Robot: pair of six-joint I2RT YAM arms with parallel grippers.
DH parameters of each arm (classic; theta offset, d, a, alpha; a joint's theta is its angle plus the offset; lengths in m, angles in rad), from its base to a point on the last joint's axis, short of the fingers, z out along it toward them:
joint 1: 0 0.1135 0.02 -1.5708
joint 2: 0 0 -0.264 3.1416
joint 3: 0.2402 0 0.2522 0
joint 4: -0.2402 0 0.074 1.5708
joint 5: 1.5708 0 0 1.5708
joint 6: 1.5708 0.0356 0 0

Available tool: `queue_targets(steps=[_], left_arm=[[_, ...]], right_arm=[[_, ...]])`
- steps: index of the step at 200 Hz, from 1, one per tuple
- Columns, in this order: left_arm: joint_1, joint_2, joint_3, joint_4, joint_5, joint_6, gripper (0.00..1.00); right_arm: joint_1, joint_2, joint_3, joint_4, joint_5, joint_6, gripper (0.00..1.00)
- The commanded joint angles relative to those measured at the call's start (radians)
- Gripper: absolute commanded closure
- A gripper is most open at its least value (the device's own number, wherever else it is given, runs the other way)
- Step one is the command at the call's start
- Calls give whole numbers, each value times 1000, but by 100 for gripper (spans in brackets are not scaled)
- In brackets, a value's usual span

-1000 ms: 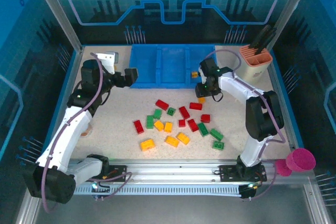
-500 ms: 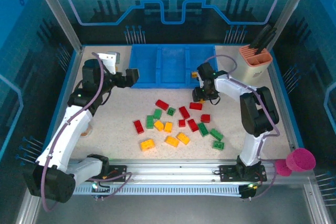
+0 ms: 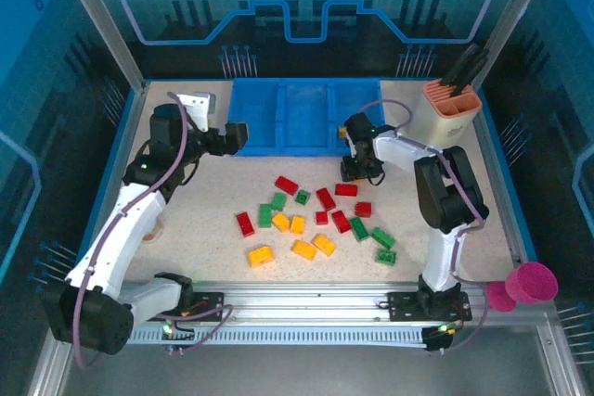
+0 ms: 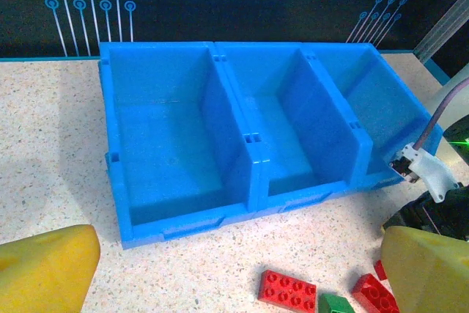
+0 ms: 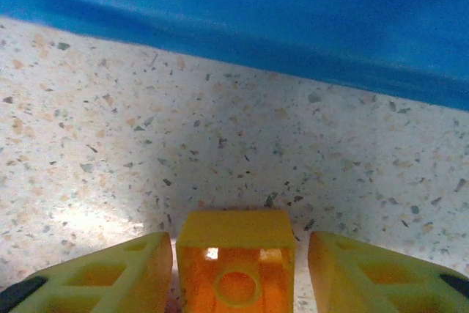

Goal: Sort the legos into containers by color
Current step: Pick up the lego from the center of the table.

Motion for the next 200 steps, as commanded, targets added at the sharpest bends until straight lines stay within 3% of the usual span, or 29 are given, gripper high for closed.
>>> queue_targets(steps=[1,31,97,200], left_arm=[[-8,8,29,-4,-18,22,1],[-8,10,26,2,-24,23,1],[-8,18,34,-8,-15,16,0],[-9,-27,26,-35,-74,30,0]], right_arm=[[13,27,31,-11,7,5,53],[12,9,31,-29,21,-2,64],[-18,-95,145,-78,49,-41,66],[-111,248,655,-104,75,-115,64]])
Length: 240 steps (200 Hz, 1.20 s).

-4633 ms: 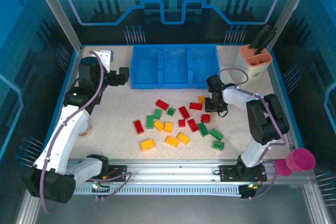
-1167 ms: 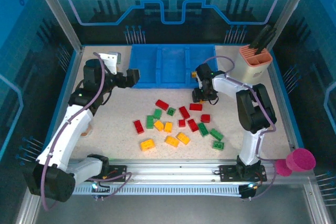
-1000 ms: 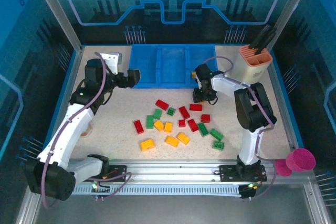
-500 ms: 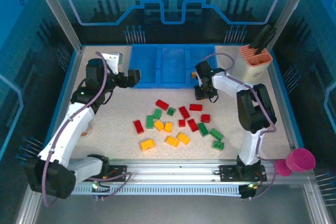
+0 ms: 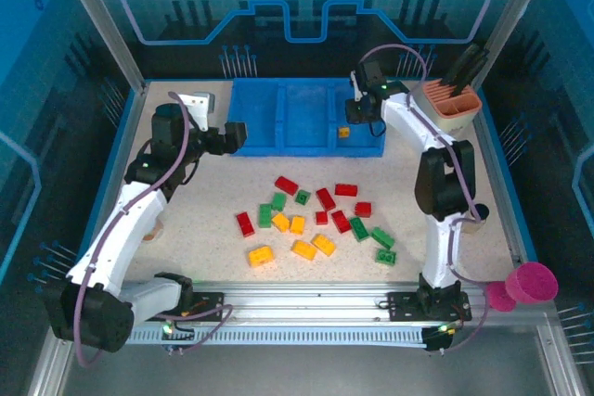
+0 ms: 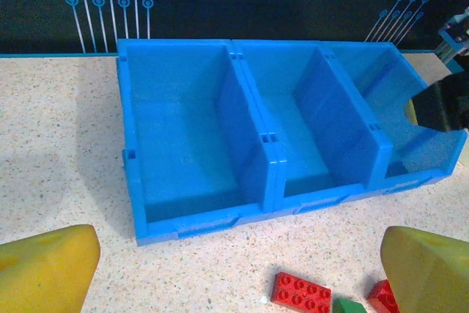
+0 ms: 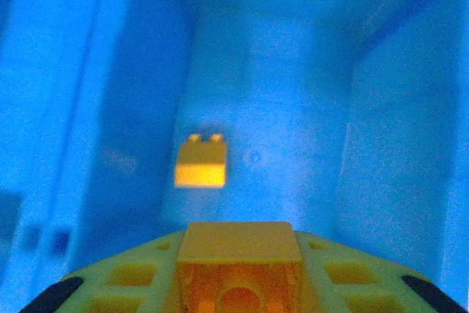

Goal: Sort the legos into containers by color
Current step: Pick up the lego from the center of the table, then place the lego in the container.

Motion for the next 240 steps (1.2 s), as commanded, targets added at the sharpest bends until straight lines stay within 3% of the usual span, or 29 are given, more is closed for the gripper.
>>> queue_targets(steps=[1,78,143,189,240], left_arm=[[-7,-34,26,-34,-27,30,1],[-7,-20,11,-19,-85,59,1],[-7,-24,32,-31,-87,75,1],[-7,-65,13,-5,-79,63,1],[-5,-108,-23,20,-57,79,1]], right_arm=[[-23,106,104,-41,7,-36,64],[-65,336,353,-78,-44,-16,61],[-50,337,386,-94,-73,-42,56],[-37,159,257,-95,-64,-47,56],[16,-291,-279,-64,-47,6,53]])
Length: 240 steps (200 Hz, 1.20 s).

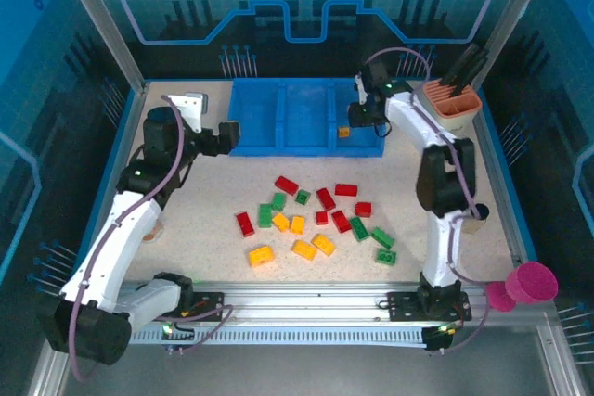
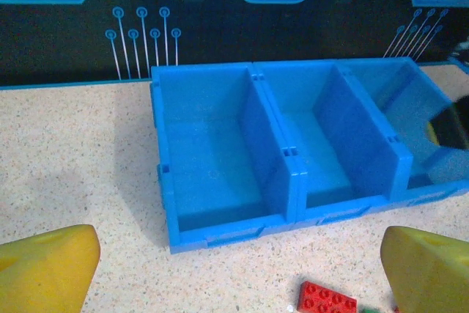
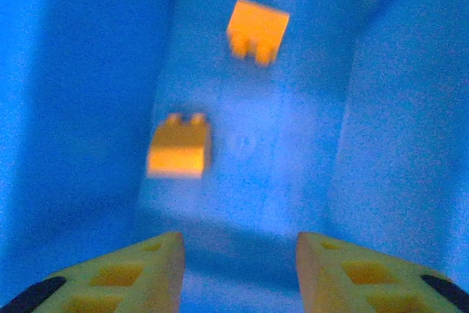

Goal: Sort the legos into containers by color
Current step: Place the lego in the container, then pick up the lego from the bottom-right of the table.

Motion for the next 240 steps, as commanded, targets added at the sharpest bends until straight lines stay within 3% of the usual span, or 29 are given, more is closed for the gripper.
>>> queue_targets(steps=[1,50,97,147,240], left_arm=[[-5,-31,-21,33,14,27,1],[-4,-59,-34,17,55,36,1],[-5,-111,-75,1,76,21,1],[-4,-141,-90,-18,87,11,0],[-4,-178,-124,-48,64,5,1]], right_arm=[[38,-223,-200,-17,11,33,53],[146,-695,-720,-137,12,230,48],[251,-1045,-1058,-187,-5,477,41],[309,-1034,-1120,-165,56,542,39],[313,-808,-1097,-82,84,472,39]])
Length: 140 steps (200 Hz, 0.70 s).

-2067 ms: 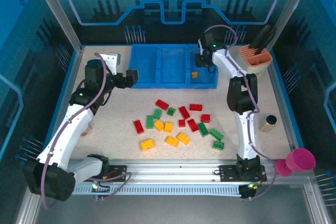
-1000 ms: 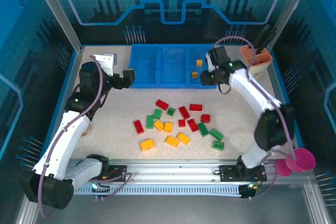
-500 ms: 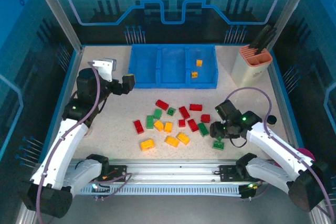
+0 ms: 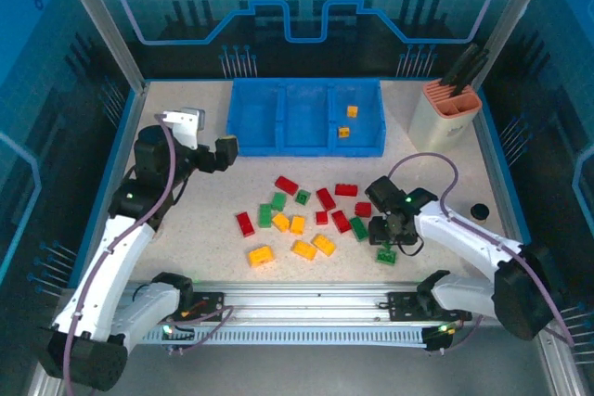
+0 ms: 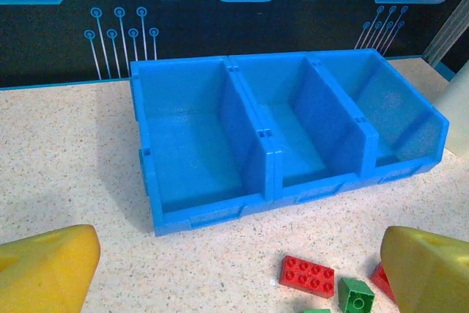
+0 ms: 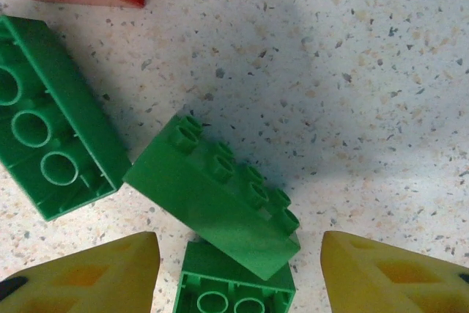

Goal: Sort the legos into containers by color
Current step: Pick up the lego from the bottom-right of the table.

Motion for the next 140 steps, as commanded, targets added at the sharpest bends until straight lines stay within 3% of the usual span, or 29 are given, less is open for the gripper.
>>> queue_targets(steps=[1,63,140], left_arm=[[-4,-27,-17,-31,-2,-10,1],[-4,-29,-27,-31,-17,-3,0],[-4,-33,-49,-18,-32,-6,1]], right_arm=[[12,25,11,35,10,-12,39],[13,120,6,61,2,-19,42],[10,207,21,71,17,-19,66]])
